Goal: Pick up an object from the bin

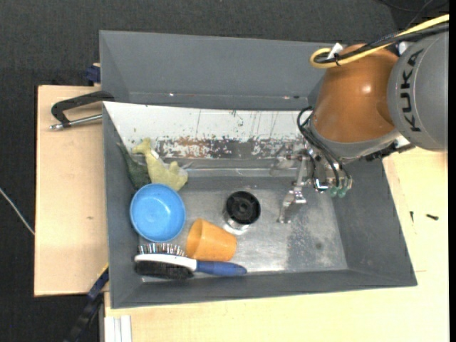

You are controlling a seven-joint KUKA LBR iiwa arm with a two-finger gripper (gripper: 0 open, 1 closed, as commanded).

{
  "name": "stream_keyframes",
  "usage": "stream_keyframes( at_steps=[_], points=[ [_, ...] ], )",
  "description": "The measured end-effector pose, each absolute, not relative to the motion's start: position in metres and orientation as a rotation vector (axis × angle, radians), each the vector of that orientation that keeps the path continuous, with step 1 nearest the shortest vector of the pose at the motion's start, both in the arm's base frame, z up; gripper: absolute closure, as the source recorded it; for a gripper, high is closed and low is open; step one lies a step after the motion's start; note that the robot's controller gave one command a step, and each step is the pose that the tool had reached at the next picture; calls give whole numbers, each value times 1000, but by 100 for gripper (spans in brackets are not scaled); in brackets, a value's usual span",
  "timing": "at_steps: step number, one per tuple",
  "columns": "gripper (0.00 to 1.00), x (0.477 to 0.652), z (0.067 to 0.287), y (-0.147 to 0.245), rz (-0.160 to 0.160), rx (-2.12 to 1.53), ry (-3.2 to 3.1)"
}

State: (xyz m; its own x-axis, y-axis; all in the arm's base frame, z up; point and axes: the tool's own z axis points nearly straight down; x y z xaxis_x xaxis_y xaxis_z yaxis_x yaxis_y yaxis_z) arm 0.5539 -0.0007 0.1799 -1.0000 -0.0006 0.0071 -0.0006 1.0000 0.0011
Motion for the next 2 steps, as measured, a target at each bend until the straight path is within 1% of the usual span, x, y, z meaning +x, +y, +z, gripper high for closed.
stream_keyframes(
  at_steps=[1,2],
  points=[
    [0,577,72,73,-2,143,-3144],
    [0,603,102,7,4,422,-3123]
  ],
)
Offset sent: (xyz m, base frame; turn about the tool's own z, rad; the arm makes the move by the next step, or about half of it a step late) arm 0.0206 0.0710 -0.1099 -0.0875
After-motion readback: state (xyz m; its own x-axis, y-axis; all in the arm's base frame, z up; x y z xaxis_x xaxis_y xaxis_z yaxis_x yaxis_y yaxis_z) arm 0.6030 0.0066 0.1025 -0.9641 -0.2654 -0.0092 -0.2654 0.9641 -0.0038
